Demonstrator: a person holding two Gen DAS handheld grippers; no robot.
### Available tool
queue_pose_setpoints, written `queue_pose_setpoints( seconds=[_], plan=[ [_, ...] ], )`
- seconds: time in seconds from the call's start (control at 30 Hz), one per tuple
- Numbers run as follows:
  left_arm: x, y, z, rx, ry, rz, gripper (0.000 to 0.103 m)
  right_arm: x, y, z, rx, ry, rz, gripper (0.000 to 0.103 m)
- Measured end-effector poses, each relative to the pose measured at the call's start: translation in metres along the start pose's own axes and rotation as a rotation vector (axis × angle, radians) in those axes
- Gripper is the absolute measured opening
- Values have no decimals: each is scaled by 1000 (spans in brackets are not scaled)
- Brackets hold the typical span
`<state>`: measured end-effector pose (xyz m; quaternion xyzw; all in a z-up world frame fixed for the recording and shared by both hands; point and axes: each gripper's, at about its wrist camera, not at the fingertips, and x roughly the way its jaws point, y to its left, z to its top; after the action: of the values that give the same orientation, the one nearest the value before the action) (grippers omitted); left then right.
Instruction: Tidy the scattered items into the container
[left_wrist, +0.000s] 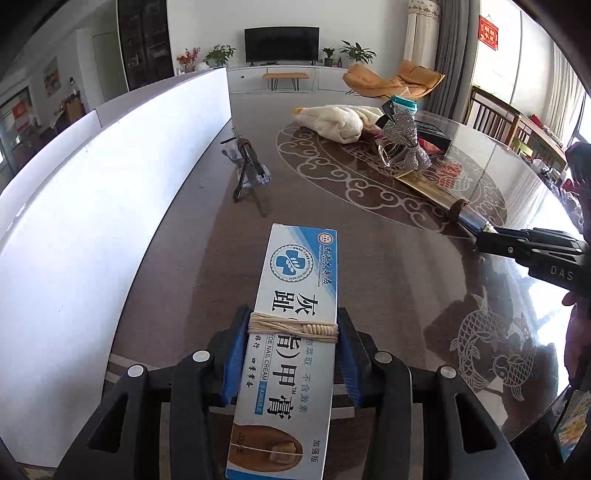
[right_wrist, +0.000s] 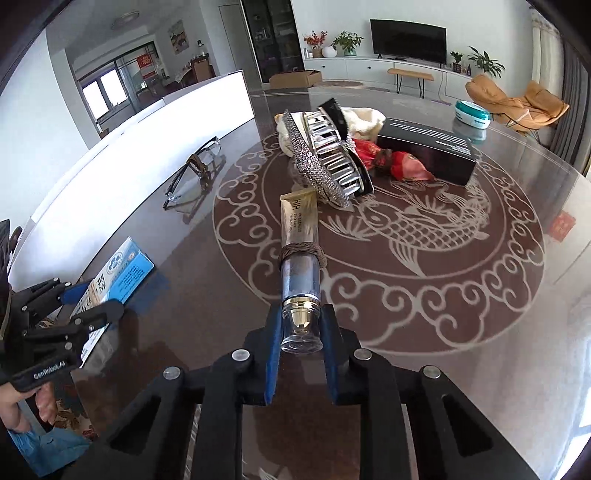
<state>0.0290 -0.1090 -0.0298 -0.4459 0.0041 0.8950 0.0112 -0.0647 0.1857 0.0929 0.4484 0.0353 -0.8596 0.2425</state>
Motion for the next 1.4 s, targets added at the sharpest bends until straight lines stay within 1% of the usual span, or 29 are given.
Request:
queue_pose_setpoints(
  seconds=[0.1, 0.17, 0.27, 0.33, 0.37, 0.4, 0.43, 0.47, 0.5, 0.57, 0.67, 0.73, 0.8, 0.87, 1.4],
  plan=[
    [5, -18, 7, 29, 9, -20, 44, -28, -27, -30, 31, -22, -65, 21],
    [11, -32, 16, 48, 16, -30, 44, -42, -42, -43, 48, -26, -97, 21],
    [25, -50, 37, 55, 27, -33, 45, -49, -56, -48, 66, -23, -136, 22],
    [35, -57, 50, 51, 37, -24, 47, -49, -59, -46, 79, -22, -133, 24],
    [39, -60, 55, 53, 44, -23, 57, -48, -59, -44, 79, -23, -139, 33],
    [43, -61, 58, 55, 54, -25, 74, -47, -58, -44, 74, -21, -156, 55],
    [48, -62, 60, 57, 67, -22, 86, -43, -57, -43, 69, -13, -172, 68],
    [51, -62, 60, 51, 77, -15, 102, -40, -54, -43, 64, -15, -178, 86],
    [52, -59, 58, 42, 69, -15, 103, -38, -52, -44, 55, -20, -192, 89],
    [50, -59, 54, 49, 39, -18, 103, -35, -48, -42, 43, -13, -211, 89],
    [49, -58, 52, 45, 35, -16, 103, -35, -50, -42, 52, -14, -206, 90],
    [49, -58, 52, 47, 34, -16, 103, -33, -50, -42, 55, -5, -218, 94],
    [49, -58, 52, 46, 34, -16, 103, -30, -49, -41, 45, 12, -229, 100],
    [49, -58, 52, 46, 34, -16, 103, -28, -48, -41, 45, 20, -232, 103],
    [50, -58, 52, 46, 34, -16, 103, -28, -49, -41, 47, 20, -231, 103]
  ],
)
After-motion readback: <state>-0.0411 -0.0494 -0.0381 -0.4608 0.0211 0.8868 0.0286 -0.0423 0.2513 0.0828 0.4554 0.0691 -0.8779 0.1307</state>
